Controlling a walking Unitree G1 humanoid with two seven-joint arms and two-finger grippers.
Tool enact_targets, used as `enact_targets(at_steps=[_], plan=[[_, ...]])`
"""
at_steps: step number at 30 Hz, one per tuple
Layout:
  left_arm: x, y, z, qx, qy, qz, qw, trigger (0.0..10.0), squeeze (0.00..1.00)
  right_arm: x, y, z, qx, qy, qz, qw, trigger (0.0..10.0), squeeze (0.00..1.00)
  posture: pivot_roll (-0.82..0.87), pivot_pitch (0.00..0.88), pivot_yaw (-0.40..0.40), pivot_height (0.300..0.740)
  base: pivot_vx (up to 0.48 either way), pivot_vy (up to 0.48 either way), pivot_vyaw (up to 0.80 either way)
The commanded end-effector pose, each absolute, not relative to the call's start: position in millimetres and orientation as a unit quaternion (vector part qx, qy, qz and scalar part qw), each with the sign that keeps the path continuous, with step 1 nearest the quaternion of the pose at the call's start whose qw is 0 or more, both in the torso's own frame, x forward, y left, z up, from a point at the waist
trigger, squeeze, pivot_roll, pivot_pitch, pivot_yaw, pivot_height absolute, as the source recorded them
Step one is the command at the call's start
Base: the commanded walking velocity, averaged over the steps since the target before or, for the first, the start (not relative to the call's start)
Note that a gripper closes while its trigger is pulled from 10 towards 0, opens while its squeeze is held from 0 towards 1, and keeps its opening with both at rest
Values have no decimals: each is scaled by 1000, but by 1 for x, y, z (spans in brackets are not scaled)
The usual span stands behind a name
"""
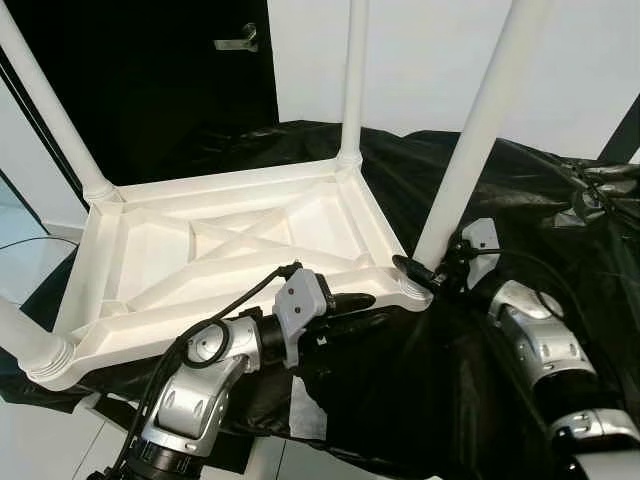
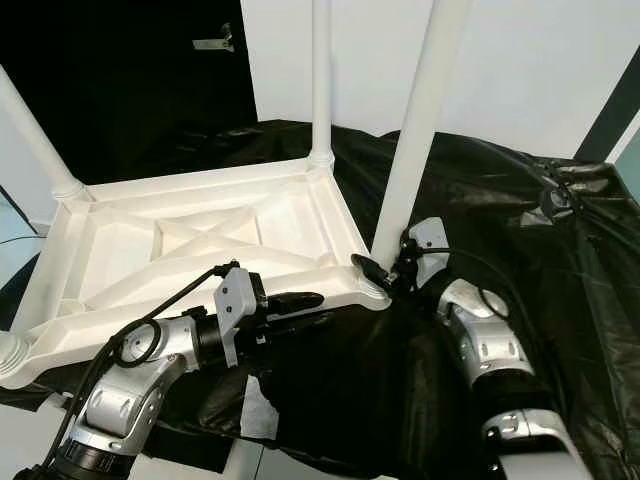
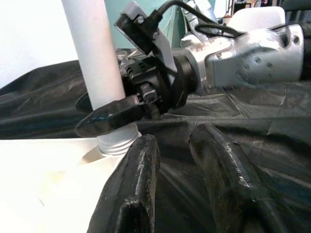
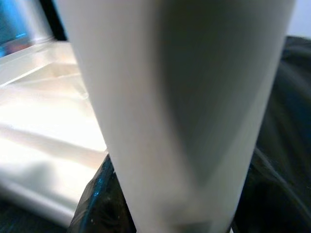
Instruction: Building children table
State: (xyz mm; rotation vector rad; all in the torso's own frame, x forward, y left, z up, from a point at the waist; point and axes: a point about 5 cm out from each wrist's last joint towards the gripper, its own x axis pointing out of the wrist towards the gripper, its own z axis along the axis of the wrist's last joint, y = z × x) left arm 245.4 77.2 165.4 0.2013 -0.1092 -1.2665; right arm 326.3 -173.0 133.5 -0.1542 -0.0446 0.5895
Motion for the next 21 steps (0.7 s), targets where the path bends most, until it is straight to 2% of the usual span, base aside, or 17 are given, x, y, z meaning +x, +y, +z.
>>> enact_targets(at_steps=[1,6,12,14,15,21], plan=[[246,77,165,95,-52,-566,817,10000,0,325,-173,129,-82,-15,239,968,0,0,-14,0,-15,740,0,0,0],[246,77,163,96,-49,-568,816,10000,0,322,-156,125,-68,-14,190,979,0,0,-12,0,-23,740,0,0,0],[246,76,163,93,-51,-569,816,10000,0,323,-143,126,-36,-19,85,996,0,0,-8,0,-36,740,0,0,0],[245,76,163,92,-52,-568,816,10000,0,323,-140,127,-21,-24,65,997,0,0,-10,0,-37,740,0,0,0],[244,76,162,92,-52,-568,817,10000,0,322,-134,132,23,-35,33,999,0,0,-10,0,-34,740,0,0,0],[243,73,162,89,-50,-573,813,10000,0,318,-124,140,47,-51,32,997,0,0,-21,0,-23,740,0,0,0]])
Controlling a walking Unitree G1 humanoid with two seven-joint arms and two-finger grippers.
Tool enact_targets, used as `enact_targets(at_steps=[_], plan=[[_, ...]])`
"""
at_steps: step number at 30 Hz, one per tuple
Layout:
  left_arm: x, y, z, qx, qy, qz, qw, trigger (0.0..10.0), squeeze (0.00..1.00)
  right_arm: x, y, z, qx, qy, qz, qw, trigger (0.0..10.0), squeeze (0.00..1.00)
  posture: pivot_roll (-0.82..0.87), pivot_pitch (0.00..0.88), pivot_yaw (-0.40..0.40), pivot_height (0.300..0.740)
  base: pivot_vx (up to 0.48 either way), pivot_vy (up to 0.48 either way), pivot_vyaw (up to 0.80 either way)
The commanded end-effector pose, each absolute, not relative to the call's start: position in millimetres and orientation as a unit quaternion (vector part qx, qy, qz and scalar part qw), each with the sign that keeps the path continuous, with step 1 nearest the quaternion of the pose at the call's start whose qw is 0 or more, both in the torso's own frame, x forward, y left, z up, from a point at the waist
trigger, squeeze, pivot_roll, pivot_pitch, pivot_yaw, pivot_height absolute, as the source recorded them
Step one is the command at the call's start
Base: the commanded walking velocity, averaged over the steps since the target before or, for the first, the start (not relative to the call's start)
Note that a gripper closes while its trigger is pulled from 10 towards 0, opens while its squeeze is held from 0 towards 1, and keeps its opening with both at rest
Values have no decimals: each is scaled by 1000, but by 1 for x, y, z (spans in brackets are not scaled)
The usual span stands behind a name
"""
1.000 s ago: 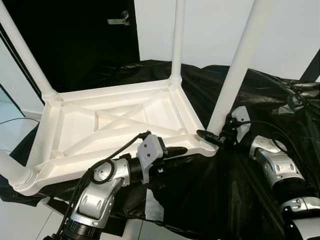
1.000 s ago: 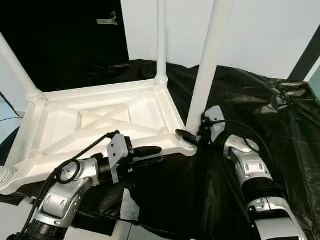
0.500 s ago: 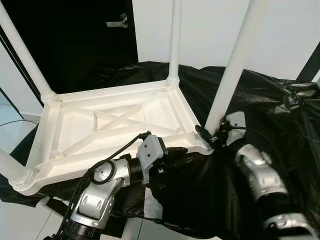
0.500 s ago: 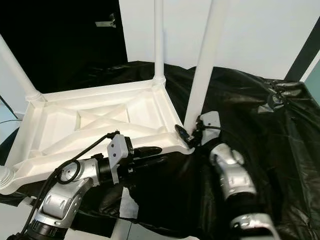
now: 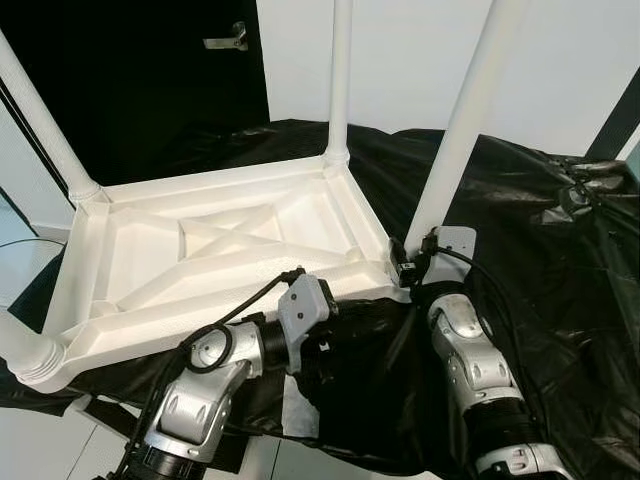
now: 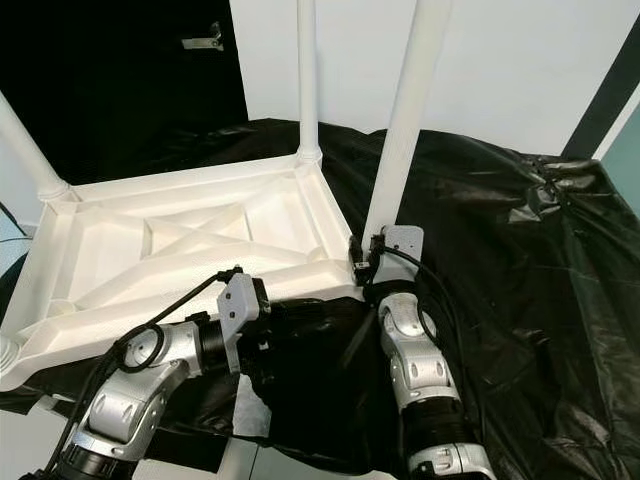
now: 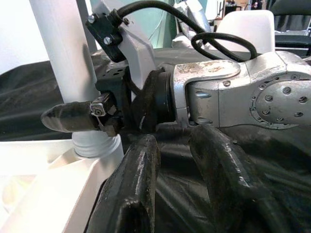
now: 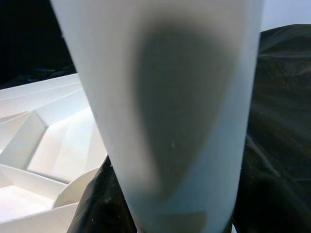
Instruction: Building children table
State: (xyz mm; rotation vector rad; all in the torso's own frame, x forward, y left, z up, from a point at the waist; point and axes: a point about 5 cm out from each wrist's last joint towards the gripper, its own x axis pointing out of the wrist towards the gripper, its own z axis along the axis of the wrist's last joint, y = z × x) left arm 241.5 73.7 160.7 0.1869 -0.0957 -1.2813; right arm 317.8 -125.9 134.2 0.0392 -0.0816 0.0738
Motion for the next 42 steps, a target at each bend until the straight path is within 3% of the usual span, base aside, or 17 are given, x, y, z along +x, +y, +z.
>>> enact_targets(at_steps=[1,2,3,4,11,12,17,21,22,32,35,42], plan=[[243,72,162,89,-50,-575,812,10000,0,317,-124,141,50,-52,32,997,0,0,-20,0,-26,740,0,0,0],[243,72,162,89,-50,-575,812,10000,0,317,-124,141,50,-52,32,997,0,0,-20,0,-26,740,0,0,0],[244,72,162,91,-50,-574,812,10000,0,317,-124,143,48,-57,30,997,8667,0,-20,0,-27,740,0,0,0],[246,73,162,93,-51,-570,815,10000,0,316,-126,146,52,-64,30,996,10000,0,-21,0,-27,740,0,0,0],[244,72,162,89,-51,-570,815,10000,0,314,-129,148,51,-68,31,996,10000,0,-17,0,-31,740,0,0,0],[243,72,162,88,-51,-570,815,10000,0,313,-131,149,54,-72,38,995,10000,1000,-16,0,-32,740,0,0,0],[243,75,163,86,-52,-567,818,10000,0,307,-134,160,67,-91,141,984,10000,1000,-17,0,-35,740,0,0,0],[244,76,163,86,-52,-566,818,10000,0,306,-136,161,64,-92,159,981,10000,1000,-17,0,-35,740,0,0,0],[245,77,164,86,-53,-564,820,10000,0,304,-146,159,35,-80,217,972,10000,0,-16,0,-33,740,0,0,0],[246,81,165,88,-52,-560,822,10000,0,307,-159,151,-12,-35,333,942,10000,0,-6,0,-27,740,0,0,0],[247,80,165,91,-52,-560,822,10000,0,319,-161,147,-53,-11,381,923,10000,0,-2,0,-26,740,0,0,0],[254,79,168,94,-61,-556,824,10000,0,338,-163,150,-90,13,409,908,10000,0,-4,0,-20,740,0,0,0]])
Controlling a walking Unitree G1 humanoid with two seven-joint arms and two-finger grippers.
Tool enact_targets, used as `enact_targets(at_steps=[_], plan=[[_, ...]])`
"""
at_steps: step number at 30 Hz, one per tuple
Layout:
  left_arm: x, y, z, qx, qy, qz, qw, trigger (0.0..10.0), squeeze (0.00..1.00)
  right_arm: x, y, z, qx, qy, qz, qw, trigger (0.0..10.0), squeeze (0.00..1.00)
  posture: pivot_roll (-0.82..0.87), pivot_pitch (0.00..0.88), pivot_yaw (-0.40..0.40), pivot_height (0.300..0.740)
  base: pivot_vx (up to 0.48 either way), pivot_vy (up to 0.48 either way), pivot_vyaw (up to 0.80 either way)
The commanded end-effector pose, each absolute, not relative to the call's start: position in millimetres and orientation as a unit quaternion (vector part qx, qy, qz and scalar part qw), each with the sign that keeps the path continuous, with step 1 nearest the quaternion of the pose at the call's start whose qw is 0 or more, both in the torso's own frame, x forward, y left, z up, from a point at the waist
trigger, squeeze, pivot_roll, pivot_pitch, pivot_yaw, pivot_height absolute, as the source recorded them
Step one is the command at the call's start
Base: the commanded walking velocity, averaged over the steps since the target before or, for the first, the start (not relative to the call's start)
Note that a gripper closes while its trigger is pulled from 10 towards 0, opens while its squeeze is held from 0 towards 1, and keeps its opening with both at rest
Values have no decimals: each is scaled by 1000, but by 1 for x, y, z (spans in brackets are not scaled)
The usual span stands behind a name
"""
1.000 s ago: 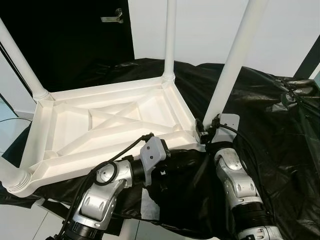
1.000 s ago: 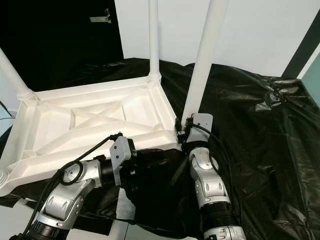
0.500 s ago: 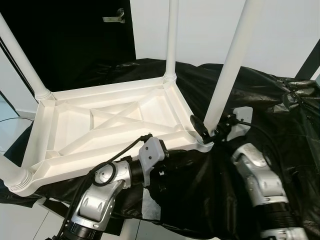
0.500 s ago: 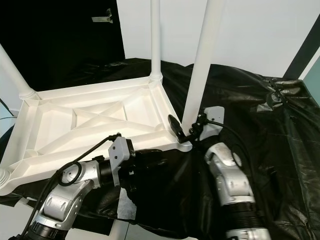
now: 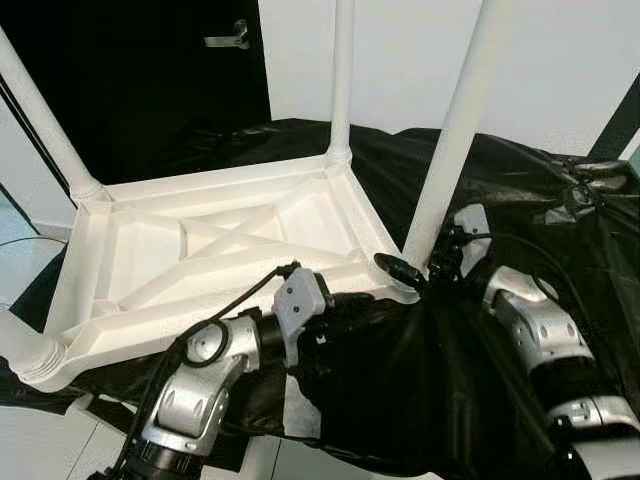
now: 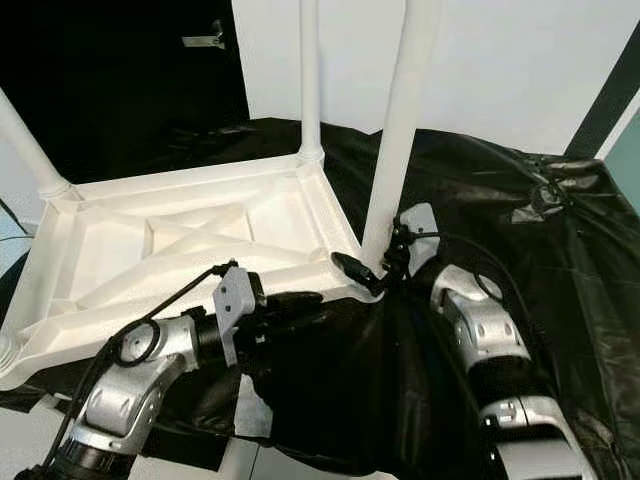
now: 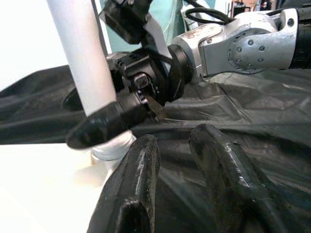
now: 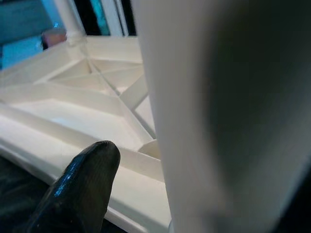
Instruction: Building children table
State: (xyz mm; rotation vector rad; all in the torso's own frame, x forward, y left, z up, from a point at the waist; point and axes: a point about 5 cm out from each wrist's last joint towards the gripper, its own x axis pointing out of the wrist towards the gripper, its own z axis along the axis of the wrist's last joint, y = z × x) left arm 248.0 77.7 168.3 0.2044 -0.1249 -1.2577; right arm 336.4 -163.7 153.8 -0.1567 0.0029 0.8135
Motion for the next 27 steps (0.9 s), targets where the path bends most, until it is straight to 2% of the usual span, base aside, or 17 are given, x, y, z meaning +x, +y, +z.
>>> enact_targets(at_steps=[1,2,3,5,14,21,22,23,24,27], plan=[[254,79,168,94,-61,-556,824,10000,0,338,-163,150,-90,13,409,908,10000,0,-4,0,-20,740,0,0,0],[254,79,168,95,-62,-556,823,10000,0,339,-163,149,-95,17,415,905,10000,0,-5,0,-20,740,0,0,0],[254,78,168,95,-62,-557,823,10000,0,340,-164,147,-102,20,416,904,7686,0,-6,0,-20,740,0,0,0],[255,77,169,97,-63,-558,822,10000,0,343,-164,144,-117,24,417,901,0,0,-8,0,-17,740,0,0,0],[256,75,170,96,-66,-560,820,10000,0,345,-164,138,-122,29,425,897,0,0,-9,0,-17,740,0,0,0],[255,76,170,95,-66,-560,820,10000,0,345,-170,131,-144,43,375,915,0,0,-9,0,-24,740,0,0,0],[255,75,170,95,-66,-560,821,10000,0,345,-171,130,-148,45,366,918,4784,0,-9,0,-28,740,0,0,0],[255,76,168,100,-64,-557,822,10000,0,345,-171,127,-147,44,346,926,10000,0,-11,0,-31,740,0,0,0],[255,76,168,100,-64,-557,822,10000,0,345,-171,127,-147,44,346,926,10000,0,-11,0,-31,740,0,0,0],[253,76,165,100,-59,-558,822,10000,0,342,-166,122,-124,32,287,949,10000,0,-19,0,-28,740,0,0,0]])
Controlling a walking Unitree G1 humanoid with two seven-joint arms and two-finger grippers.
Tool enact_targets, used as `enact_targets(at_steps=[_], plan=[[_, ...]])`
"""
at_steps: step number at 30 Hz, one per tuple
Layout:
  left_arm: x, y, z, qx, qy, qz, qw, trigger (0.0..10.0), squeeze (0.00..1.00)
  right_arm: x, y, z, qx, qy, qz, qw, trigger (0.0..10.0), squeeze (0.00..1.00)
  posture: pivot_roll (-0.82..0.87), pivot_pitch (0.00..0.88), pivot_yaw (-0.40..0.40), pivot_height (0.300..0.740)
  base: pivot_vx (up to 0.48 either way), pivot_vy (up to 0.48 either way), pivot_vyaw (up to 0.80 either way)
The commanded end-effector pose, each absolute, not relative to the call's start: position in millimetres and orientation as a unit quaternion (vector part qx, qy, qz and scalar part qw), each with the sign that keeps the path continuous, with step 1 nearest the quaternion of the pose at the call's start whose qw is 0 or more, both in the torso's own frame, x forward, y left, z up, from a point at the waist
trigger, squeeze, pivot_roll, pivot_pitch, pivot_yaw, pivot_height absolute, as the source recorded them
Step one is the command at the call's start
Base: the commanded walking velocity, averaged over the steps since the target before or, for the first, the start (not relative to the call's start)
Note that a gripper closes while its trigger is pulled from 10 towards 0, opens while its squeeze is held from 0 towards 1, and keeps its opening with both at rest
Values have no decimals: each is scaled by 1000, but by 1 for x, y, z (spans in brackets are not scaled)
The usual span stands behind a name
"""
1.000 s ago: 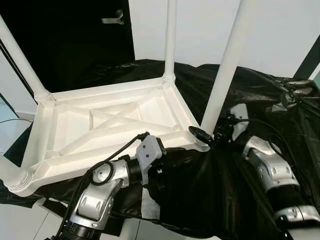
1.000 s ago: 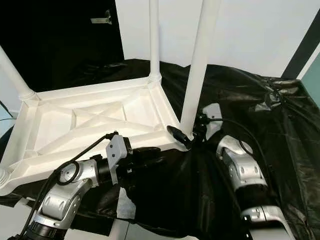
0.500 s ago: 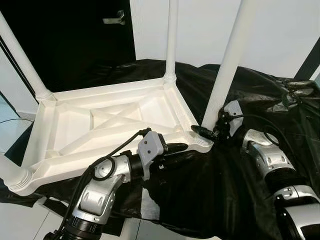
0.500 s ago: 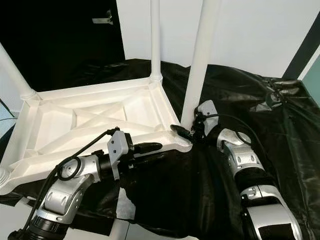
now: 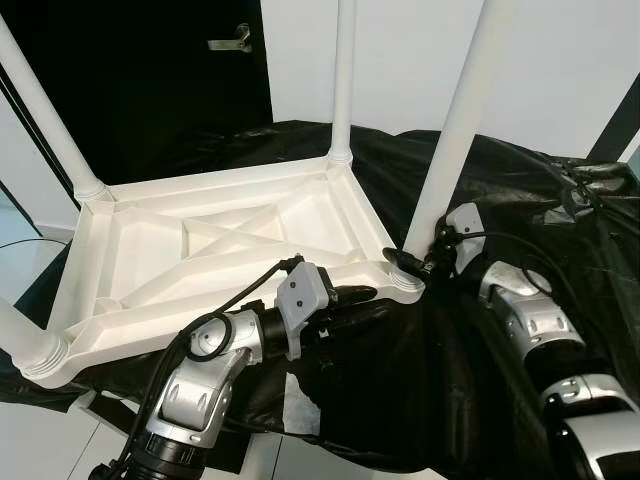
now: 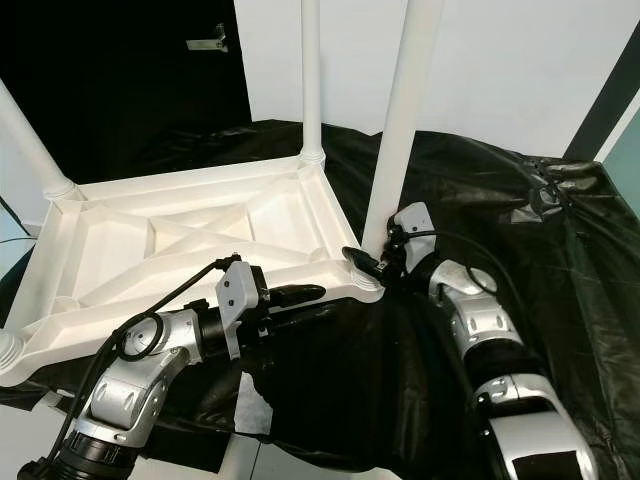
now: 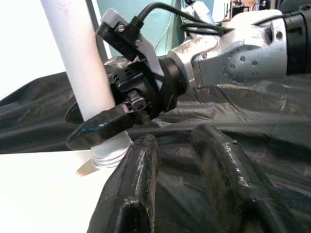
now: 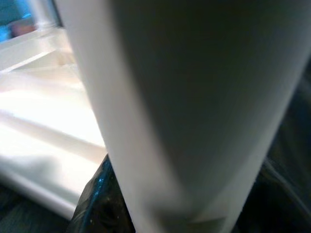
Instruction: Building children table
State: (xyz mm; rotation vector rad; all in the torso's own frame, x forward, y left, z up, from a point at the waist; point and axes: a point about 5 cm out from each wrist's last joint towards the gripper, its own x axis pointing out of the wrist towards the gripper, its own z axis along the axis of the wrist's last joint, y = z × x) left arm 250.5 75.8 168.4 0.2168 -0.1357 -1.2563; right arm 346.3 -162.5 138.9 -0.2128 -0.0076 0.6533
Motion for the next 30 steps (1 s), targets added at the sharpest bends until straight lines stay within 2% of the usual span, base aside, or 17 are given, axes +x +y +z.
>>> enact_targets(at_steps=[1,5,10,11,12,15,16,17,18,19,22,30], plan=[[252,76,164,98,-58,-559,821,10000,0,341,-163,120,-114,29,270,956,10000,0,-18,0,-28,740,0,0,0],[251,75,164,95,-58,-561,821,10000,0,340,-156,117,-93,25,227,969,10000,0,-20,0,-25,740,0,0,0],[251,75,164,93,-59,-561,821,10000,0,335,-147,112,-50,31,121,991,10000,0,-19,0,-28,740,0,0,0],[251,75,164,93,-59,-561,821,10000,0,335,-147,112,-50,31,121,991,10000,0,-19,0,-28,740,0,0,0],[250,74,164,93,-58,-562,820,10000,0,332,-143,110,-31,32,79,996,10000,0,-17,0,-29,740,0,0,0],[250,74,164,93,-58,-562,820,10000,0,332,-143,110,-31,32,79,996,10000,0,-17,0,-29,740,0,0,0],[249,74,163,91,-56,-564,819,10000,0,329,-139,109,-17,31,37,999,10000,0,-15,0,-29,740,0,0,0],[249,74,163,91,-56,-564,819,10000,0,329,-139,109,-17,31,37,999,10000,0,-15,0,-29,740,0,0,0],[248,73,163,90,-55,-566,818,10000,0,324,-127,106,6,41,20,999,10000,0,-13,0,-29,740,0,0,0],[247,72,162,90,-55,-567,817,10000,0,320,-117,105,19,43,21,999,10000,0,-16,0,-25,740,0,0,0],[247,71,162,90,-55,-568,816,10000,0,317,-110,105,23,43,30,998,10000,0,-15,0,-26,740,0,0,0],[246,72,163,92,-55,-570,814,10000,0,314,-106,107,20,45,23,998,10000,0,-10,0,-25,740,0,0,0]])
